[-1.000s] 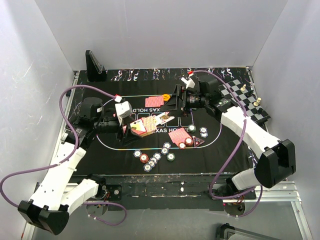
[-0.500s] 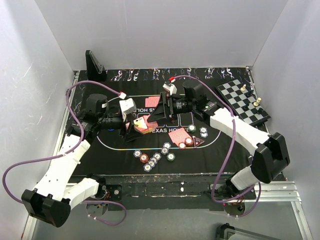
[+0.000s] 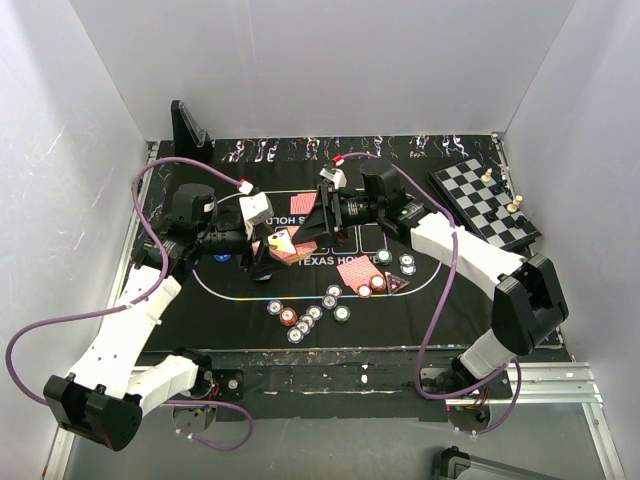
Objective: Distribute texas hold em gaming equipment
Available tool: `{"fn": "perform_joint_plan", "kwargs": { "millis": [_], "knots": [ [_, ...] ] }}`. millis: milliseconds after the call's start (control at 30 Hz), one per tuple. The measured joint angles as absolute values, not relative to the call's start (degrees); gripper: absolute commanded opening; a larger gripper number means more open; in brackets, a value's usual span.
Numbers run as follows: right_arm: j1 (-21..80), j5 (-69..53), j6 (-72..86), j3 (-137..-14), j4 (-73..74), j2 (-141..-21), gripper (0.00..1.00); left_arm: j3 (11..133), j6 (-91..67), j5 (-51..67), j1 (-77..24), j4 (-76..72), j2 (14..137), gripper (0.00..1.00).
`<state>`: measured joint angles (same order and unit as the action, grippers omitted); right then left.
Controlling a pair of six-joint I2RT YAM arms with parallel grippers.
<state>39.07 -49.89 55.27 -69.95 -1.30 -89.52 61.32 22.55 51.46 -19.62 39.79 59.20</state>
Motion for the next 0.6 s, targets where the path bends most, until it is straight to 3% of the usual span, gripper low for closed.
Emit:
{"fn": "perform_joint_plan", "kwargs": {
  "millis": [600],
  "knots": [
    [36.5,-51.5,58.6,-66.1,-3.9,-87.7,0.55,61.4,22.2,51.4,-19.6,39.8,59.2,0.00]
  ]
}}
